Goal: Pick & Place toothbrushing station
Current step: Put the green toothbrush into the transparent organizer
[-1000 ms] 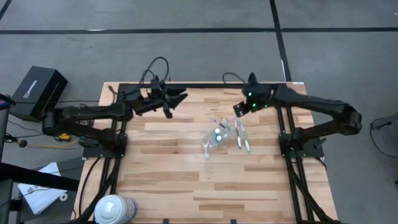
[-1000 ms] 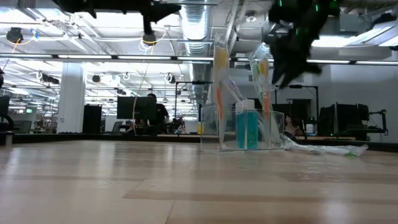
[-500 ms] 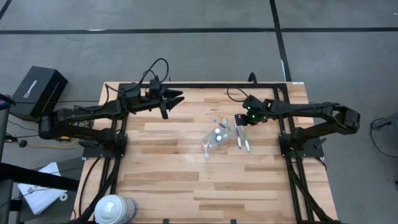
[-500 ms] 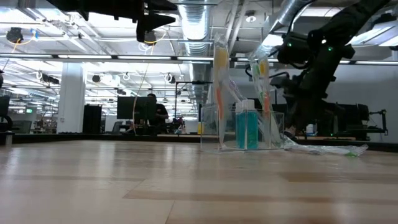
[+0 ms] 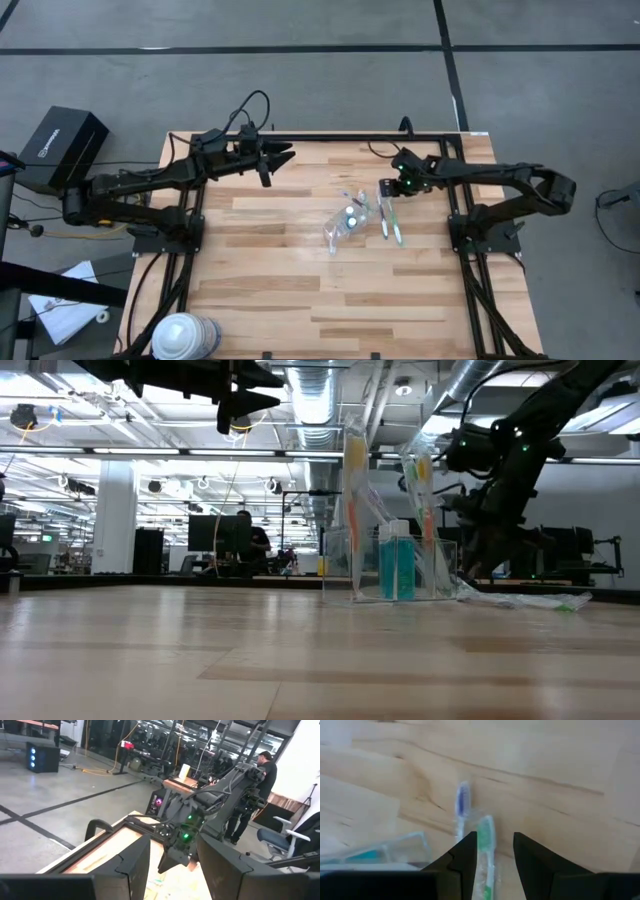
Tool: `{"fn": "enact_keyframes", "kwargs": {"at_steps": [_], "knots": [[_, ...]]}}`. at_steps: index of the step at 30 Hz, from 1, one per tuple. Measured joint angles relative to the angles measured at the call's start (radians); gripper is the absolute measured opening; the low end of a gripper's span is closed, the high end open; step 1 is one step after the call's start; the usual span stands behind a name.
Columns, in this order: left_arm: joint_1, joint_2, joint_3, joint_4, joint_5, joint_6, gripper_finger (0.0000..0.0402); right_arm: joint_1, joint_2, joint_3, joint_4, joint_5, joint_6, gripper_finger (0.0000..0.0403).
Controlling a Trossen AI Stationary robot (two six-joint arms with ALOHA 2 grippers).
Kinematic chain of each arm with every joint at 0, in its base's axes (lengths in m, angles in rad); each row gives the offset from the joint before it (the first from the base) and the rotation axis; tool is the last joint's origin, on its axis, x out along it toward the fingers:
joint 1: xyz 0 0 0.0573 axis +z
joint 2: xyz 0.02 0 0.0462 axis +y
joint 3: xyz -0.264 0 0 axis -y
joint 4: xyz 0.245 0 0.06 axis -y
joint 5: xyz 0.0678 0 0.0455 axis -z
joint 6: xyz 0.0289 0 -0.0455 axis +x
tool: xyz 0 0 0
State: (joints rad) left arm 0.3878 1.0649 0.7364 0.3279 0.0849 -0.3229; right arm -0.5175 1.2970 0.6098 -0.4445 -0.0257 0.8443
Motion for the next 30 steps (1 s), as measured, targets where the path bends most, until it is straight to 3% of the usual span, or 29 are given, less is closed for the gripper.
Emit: {"fn": "enact_keyframes", "kwargs": {"at_steps": [11,17,20,24,30], "knots": [[0.000,0.000,0.000,-0.004,-0.001,-0.007,0.0158,0.026,0.176,0.001,0.121,-0.079,-0.009,0.0118],[0.000,0.000,0.000,-0.006,-0.001,-0.018,0.0158,0.034,0.191,0.002,0.134,-0.083,-0.006,0.0116],[0.000,0.000,0.000,-0.007,-0.001,-0.018,0.0158,0.027,0.184,0.001,0.130,-0.083,-0.019,0.0092],[0.001,0.000,0.000,-0.007,-0.001,-0.018,0.0158,0.007,0.187,-0.001,0.150,-0.132,-0.054,0.0020],[0.001,0.000,0.000,-0.008,-0.002,-0.018,0.0158,0.007,0.189,0.000,0.160,-0.180,-0.059,0.0007]]}}
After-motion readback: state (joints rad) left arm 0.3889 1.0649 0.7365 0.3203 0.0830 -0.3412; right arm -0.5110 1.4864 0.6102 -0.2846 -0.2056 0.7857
